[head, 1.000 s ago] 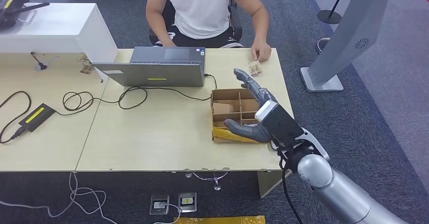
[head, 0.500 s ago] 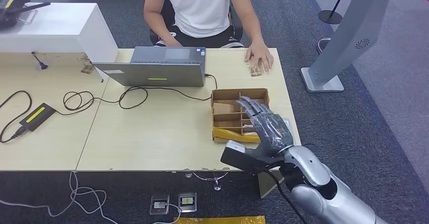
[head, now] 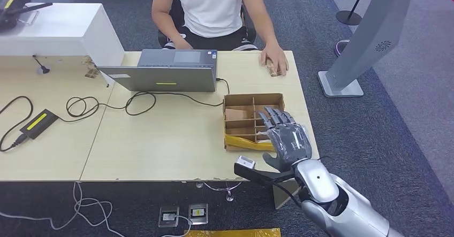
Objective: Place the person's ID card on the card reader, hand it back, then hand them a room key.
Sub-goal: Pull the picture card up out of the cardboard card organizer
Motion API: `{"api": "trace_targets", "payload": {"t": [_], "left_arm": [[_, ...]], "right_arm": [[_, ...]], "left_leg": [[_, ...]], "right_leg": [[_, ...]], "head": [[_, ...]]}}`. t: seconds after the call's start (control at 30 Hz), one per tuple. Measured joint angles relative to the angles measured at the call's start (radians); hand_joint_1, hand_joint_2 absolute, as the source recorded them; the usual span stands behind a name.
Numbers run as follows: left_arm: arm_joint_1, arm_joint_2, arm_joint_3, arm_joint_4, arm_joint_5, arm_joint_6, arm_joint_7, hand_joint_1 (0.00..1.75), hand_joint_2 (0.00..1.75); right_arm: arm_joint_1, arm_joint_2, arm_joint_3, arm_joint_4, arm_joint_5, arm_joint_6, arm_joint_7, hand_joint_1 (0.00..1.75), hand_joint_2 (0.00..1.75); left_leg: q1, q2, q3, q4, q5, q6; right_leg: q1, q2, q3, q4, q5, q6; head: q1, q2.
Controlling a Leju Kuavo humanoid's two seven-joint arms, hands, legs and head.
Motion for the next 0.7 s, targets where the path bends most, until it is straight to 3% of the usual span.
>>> {"api": "trace_targets", "payload": {"t": [0.7], "left_arm": [[-0.001, 0.0, 0.0, 0.0, -0.013, -0.008, 0.012, 0.0, 1.75]], "right_arm": [[-0.017, 0.016, 0.016, 0.114, 0.051, 0.0, 0.007, 0.0, 1.75]], "left_leg": [[0.0, 0.0, 0.0, 0.0, 0.0, 0.0]], "right_leg": [[0.0, 0.0, 0.0, 0.0, 0.0, 0.0]], "head": [[0.0, 0.0]]}}
